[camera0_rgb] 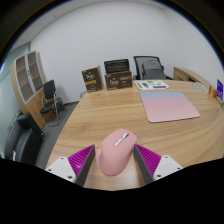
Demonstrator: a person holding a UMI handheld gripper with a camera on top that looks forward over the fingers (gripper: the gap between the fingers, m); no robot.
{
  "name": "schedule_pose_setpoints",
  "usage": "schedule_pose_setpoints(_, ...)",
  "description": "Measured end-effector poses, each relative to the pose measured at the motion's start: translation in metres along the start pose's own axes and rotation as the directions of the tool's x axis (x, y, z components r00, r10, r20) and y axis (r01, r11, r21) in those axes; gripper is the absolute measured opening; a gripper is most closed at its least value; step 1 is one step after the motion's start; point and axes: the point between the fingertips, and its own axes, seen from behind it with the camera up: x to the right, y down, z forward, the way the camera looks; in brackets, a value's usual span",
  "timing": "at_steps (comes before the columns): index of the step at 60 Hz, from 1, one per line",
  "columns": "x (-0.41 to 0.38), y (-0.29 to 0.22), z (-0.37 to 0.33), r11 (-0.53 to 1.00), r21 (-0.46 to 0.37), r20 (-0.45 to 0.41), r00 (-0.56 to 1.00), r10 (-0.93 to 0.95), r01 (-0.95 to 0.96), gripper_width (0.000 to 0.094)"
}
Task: Arrange mouse
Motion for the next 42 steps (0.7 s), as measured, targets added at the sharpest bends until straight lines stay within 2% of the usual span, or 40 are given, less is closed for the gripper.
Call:
schedule_pose_setpoints(8, -0.005, -0.011, 0.017, 1.0, -0.011, 0.018, 1.0, -0.012, 0.012, 0.0819)
schedule_pose_setpoints(13, -0.01, -0.016, 0.027, 0.999, -0.009, 0.027, 0.999, -0.045, 0.045, 0.0786)
schedule_pose_setpoints(18, -0.011, -0.017, 0.038, 0.996, -0.013, 0.02, 0.996, -0.091, 0.091, 0.0705)
schedule_pose_setpoints(21, -0.008, -0.016, 0.038, 0.994, -0.016, 0.0, 0.994, -0.111, 0.111, 0.0567)
schedule_pose_setpoints(33, -0.005, -0.014, 0.037, 0.991, -0.048, -0.063, 0.99, -0.124, 0.121, 0.0436)
schedule_pose_setpoints(42, -0.006, -0.013, 0.032, 0.992, -0.093, -0.081, 0.992, -0.098, 0.09, 0.043)
